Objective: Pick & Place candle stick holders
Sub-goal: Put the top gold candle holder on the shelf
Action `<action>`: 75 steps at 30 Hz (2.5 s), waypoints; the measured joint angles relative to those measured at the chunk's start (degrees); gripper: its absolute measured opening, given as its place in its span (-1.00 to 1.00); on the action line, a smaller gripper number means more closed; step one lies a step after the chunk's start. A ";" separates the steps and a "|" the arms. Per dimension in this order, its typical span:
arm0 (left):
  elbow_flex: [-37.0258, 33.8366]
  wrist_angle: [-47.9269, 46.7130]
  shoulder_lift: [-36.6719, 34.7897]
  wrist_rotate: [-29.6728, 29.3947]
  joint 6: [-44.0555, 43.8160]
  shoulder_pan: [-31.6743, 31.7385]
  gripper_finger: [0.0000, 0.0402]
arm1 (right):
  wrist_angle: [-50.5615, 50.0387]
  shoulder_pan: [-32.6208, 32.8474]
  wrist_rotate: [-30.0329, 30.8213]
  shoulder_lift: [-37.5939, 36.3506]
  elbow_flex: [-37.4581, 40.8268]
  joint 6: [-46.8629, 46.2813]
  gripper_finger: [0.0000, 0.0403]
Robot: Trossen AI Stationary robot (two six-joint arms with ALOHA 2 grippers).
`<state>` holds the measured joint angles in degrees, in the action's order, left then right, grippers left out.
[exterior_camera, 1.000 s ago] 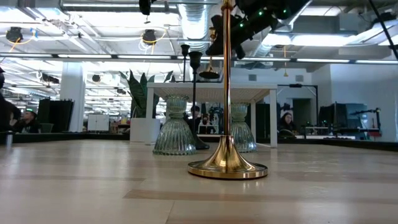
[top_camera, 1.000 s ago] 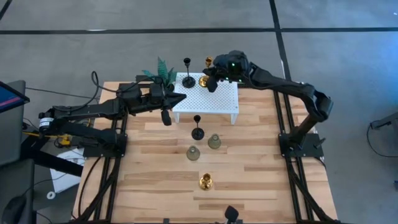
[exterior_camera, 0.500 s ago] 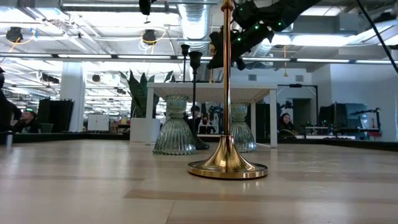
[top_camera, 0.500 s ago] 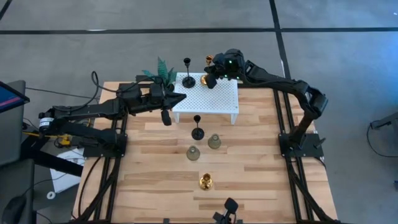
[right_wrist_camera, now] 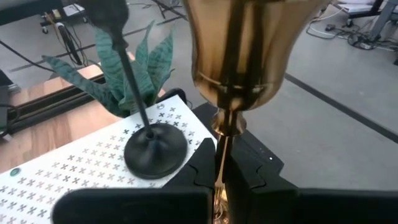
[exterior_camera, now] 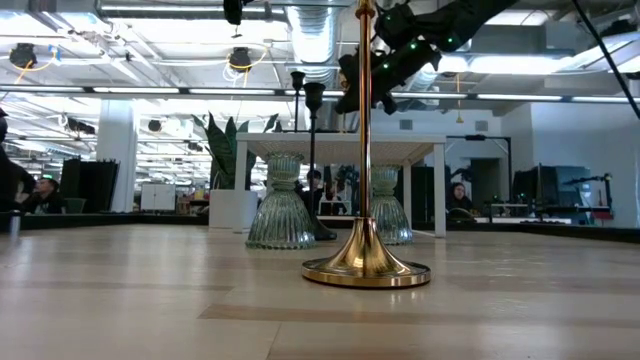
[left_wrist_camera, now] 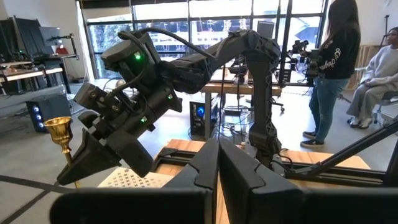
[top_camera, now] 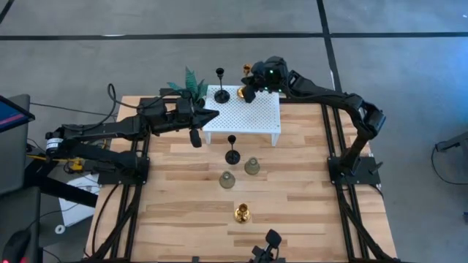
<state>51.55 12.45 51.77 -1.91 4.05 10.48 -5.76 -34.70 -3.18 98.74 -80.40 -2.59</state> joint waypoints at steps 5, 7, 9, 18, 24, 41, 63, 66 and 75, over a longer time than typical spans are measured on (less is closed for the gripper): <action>0.00 -0.02 0.00 -0.01 -0.01 0.00 -0.94 | -0.02 0.00 -0.07 0.00 0.00 0.02 -0.99; 0.00 -0.02 0.00 -0.01 0.00 0.00 -0.94 | -0.25 0.00 -0.19 0.00 0.00 0.02 -0.99; 0.00 -0.02 0.00 -0.01 0.00 0.00 -0.94 | -0.83 0.13 -0.17 0.00 0.00 0.02 -0.99; 0.00 -0.04 0.00 -0.01 0.00 0.00 -0.94 | -1.57 0.22 -0.44 0.00 0.00 0.17 -0.99; 0.00 -0.04 0.00 -0.01 0.00 0.00 -0.94 | -1.62 0.22 -1.45 0.00 0.00 0.14 -0.98; 0.00 -0.07 0.00 0.02 -0.02 0.00 -0.94 | -1.20 0.23 -4.88 -0.01 0.02 0.11 -0.83; 0.00 -0.57 0.00 0.02 -0.04 -0.02 -0.94 | -1.45 0.48 -1.70 -0.02 0.02 0.11 -0.36; 0.00 -0.66 0.00 0.02 -0.02 -0.02 -0.94 | -1.53 0.79 -2.47 -0.04 0.02 0.13 -0.32; 0.00 -0.75 0.00 0.02 -0.03 -0.02 -0.94 | -2.67 1.68 -2.98 -0.09 0.02 1.52 -0.32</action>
<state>51.55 11.70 51.77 -1.89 4.02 10.46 -8.43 -33.01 -6.16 98.65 -80.38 -1.07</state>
